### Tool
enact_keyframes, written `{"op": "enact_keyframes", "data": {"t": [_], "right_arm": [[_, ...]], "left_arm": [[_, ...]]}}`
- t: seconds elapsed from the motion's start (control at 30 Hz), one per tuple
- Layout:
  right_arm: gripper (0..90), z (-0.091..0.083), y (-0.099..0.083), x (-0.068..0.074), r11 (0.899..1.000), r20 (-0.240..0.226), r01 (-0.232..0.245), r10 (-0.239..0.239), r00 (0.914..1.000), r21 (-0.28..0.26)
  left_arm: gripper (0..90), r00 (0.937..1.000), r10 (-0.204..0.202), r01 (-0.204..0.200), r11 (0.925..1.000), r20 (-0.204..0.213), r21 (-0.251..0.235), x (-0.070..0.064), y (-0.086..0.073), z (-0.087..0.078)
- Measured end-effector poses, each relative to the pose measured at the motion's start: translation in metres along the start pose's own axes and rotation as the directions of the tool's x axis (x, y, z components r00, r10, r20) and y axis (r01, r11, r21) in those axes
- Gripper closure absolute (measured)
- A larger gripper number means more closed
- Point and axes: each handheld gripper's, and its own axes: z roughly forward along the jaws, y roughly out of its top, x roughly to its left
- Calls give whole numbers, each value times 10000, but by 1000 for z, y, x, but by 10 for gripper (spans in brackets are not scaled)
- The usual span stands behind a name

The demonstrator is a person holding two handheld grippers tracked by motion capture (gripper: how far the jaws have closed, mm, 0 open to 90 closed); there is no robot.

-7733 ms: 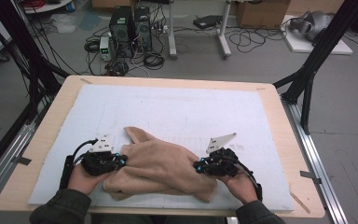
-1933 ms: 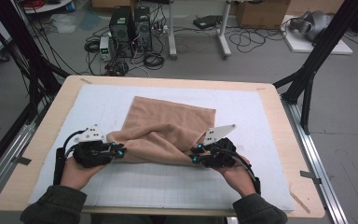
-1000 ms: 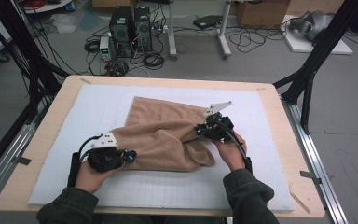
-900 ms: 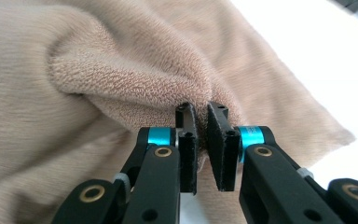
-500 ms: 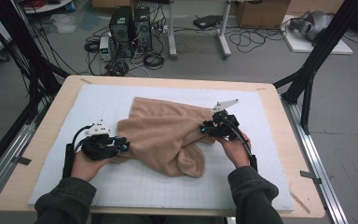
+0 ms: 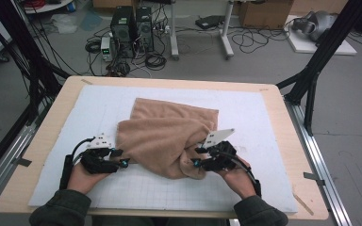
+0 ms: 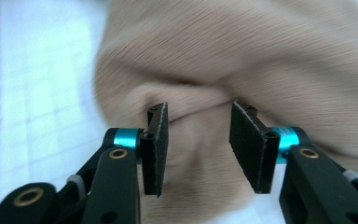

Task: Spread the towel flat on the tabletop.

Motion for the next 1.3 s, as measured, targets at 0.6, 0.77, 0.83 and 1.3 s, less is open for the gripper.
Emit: {"op": "enact_keyframes", "data": {"t": [0.6, 0.77, 0.83, 1.3], "right_arm": [[835, 14, 6, 15, 9989, -1459, 444, -413, 9884, 178], [834, -22, 13, 27, 9915, -1762, 244, -470, 9832, -1278], [833, -31, 12, 28, 9892, -1532, 187, -412, 9873, -1456], [830, 8, -12, -31, 9915, 1030, -1245, 1200, 9874, 382]], "left_arm": [[799, 9986, 424, -456, 9929, -315, -1097, -10, 17, -32], [802, 9996, 273, -248, 9796, 98, -1996, -9, 36, -63], [802, 9993, 360, -358, 9801, -23, -1953, -7, 40, -65], [802, 9962, -546, 505, 9970, -686, -591, 22, 61, 37]]}}
